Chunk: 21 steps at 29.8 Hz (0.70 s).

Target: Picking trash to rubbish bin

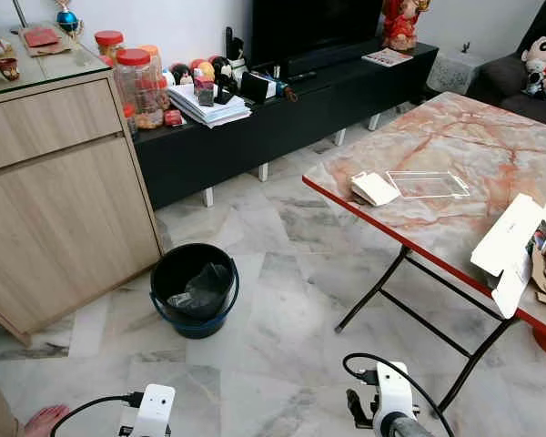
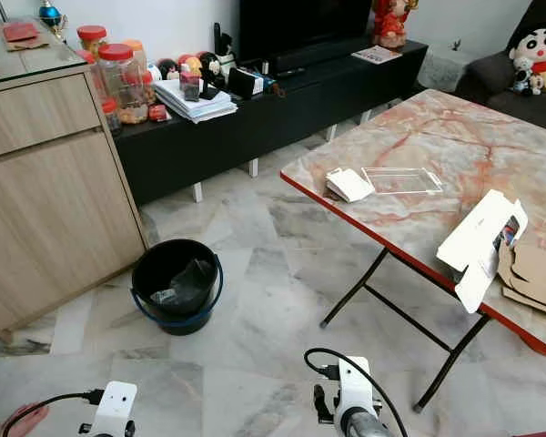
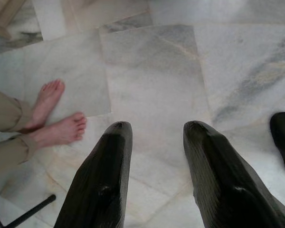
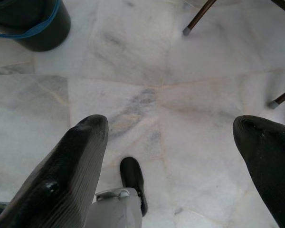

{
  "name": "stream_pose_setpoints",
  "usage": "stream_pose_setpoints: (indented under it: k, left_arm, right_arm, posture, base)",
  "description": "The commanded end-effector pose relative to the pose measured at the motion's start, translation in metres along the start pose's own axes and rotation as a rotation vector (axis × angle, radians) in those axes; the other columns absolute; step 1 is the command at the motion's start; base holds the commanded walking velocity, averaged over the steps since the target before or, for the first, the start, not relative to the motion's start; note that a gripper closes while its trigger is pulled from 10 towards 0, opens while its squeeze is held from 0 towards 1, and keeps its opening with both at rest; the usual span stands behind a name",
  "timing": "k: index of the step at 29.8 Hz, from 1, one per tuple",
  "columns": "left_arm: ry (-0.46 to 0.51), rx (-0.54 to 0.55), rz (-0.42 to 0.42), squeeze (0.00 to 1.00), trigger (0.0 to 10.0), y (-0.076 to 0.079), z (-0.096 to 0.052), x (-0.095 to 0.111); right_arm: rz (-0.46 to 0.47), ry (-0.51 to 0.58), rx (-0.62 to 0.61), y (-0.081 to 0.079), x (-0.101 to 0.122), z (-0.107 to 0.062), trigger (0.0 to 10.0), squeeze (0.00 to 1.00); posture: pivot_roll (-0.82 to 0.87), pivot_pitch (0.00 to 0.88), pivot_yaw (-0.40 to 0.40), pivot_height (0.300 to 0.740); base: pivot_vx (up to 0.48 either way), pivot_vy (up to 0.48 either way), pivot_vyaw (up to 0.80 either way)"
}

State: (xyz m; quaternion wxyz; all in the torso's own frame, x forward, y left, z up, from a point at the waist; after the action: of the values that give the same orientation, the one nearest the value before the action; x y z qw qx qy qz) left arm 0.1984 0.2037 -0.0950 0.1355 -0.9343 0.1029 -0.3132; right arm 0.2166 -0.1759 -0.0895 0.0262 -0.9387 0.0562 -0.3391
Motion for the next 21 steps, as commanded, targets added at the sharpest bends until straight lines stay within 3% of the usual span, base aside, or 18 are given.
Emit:
stream_pose_setpoints:
  k: [1, 4, 10, 17, 21]
  left_arm:
    - [-0.016, -0.014, 0.059, 0.00, 10.0, 0.0025, -0.0006, -0.0037]
    - [-0.018, -0.015, 0.053, 0.00, 10.0, 0.0026, -0.0005, -0.0037]
    - [-0.015, -0.019, 0.050, 0.00, 10.0, 0.0029, -0.0004, -0.0030]
    - [-0.012, -0.016, 0.061, 0.00, 10.0, 0.0032, -0.0005, -0.0025]
    - [-0.012, -0.016, 0.058, 0.00, 10.0, 0.0025, -0.0005, -0.0029]
  right_arm:
    - [0.010, -0.006, -0.003, 0.0001, -0.0013, -0.0001, 10.0, 0.00]
    - [0.009, -0.009, -0.001, -0.0005, -0.0027, -0.0003, 10.0, 0.00]
    - [0.008, -0.012, 0.001, -0.0012, -0.0041, -0.0005, 10.0, 0.00]
    - [0.009, -0.013, 0.006, -0.0034, -0.0044, -0.0003, 10.0, 0.00]
    - [0.010, -0.013, 0.008, -0.0043, -0.0045, -0.0003, 10.0, 0.00]
  posture:
    - [0.01, 0.000, -0.042, 0.740]
    - [0.01, 0.000, -0.042, 0.740]
    - [0.01, 0.000, -0.041, 0.740]
    - [0.01, 0.000, -0.037, 0.740]
    - [0.01, 0.000, -0.036, 0.740]
  base:
    - [0.000, -0.446, -0.74]
    - [0.000, -0.444, -0.74]
    - [0.000, 0.000, -0.74]
    - [0.000, -0.408, -0.73]
    - [0.000, 0.000, -0.73]
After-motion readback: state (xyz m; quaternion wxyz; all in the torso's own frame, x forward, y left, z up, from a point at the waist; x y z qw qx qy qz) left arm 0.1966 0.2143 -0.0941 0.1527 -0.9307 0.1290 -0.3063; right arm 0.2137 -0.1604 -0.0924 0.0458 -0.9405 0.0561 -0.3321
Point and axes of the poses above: a point about 5 cm out from each wrist's last joint towards the gripper, its own z axis pointing out of the wrist towards the gripper, its own x axis along the axis of the wrist's last joint, y = z × x, the point moved 2 cm from there along z, pointing out of the wrist towards the gripper, and after that the axes turned 4 degrees about z, right-handed, at the moved point
